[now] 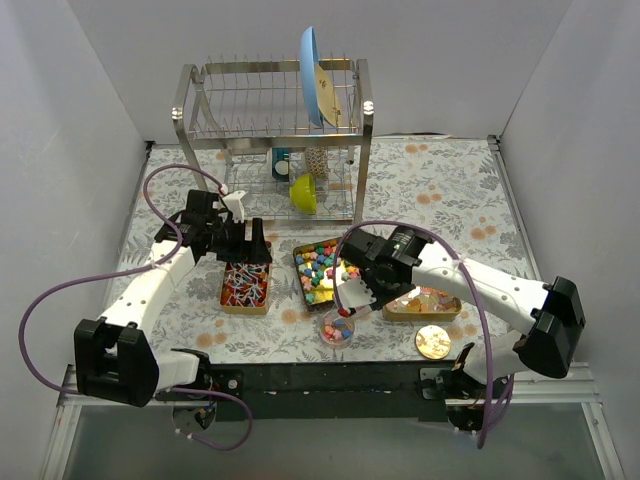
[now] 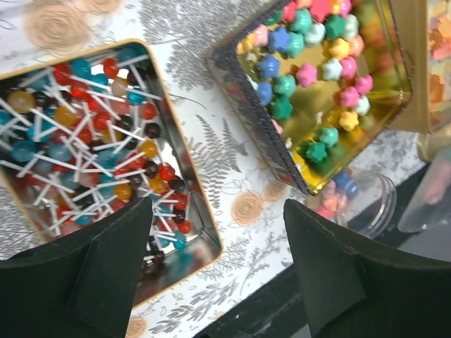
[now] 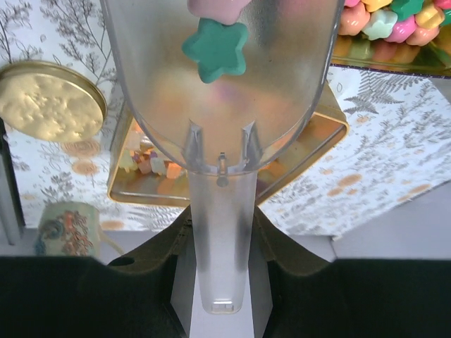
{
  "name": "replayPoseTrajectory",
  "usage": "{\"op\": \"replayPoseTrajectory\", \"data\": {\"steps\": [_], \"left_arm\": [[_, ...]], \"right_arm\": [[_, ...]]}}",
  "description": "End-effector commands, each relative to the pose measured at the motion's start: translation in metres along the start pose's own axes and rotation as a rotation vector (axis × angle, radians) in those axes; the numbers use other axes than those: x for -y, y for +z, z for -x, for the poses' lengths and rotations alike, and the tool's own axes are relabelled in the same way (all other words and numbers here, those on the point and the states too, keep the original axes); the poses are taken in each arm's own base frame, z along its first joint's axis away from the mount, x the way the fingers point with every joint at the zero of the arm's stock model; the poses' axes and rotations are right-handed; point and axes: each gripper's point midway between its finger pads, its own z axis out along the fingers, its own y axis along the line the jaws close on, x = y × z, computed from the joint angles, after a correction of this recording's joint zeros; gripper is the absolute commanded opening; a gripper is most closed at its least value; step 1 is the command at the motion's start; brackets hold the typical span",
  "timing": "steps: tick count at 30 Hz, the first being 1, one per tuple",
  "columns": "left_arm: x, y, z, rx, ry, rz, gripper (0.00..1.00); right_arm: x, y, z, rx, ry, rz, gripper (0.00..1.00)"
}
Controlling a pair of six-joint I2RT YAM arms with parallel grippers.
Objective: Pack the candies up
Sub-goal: Scoop the fake candies from the storage box, then place the fake candies in the packing bottle.
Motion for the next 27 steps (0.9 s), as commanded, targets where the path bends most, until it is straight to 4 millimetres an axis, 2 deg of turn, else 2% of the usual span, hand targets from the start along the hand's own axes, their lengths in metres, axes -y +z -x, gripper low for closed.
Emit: {"op": "replayPoseTrajectory", "data": {"steps": [1, 7, 16, 21, 27], "left_arm": [[-0.019, -0.011, 0.017, 0.089, 0.049, 0.097, 0.75], [-0.032, -0.013, 0.027, 0.112, 0.045, 0.151, 0.75], [-0.035, -0.014, 0.04, 0.142, 0.04, 0.156, 0.76], [-0.041, -0.004, 0.036, 0.1, -0.014, 0.165, 0.75], [-0.036, -0.002, 0.039, 0.093, -0.021, 0.136, 0.73]], "right_arm": [[0.001, -0.017, -0.023, -0.2, -0.077, -0.057, 0.01], [0.019, -0.025, -0.027, -0.333, -0.156, -0.12, 0.01], [0.042, -0.035, -0.01, -0.435, -0.286, -0.176, 0.01], [0.049, -0.039, -0.001, -0.488, -0.362, -0.205, 0.01], [0.052, -0.045, 0.003, -0.515, -0.405, -0.228, 0.01]]}}
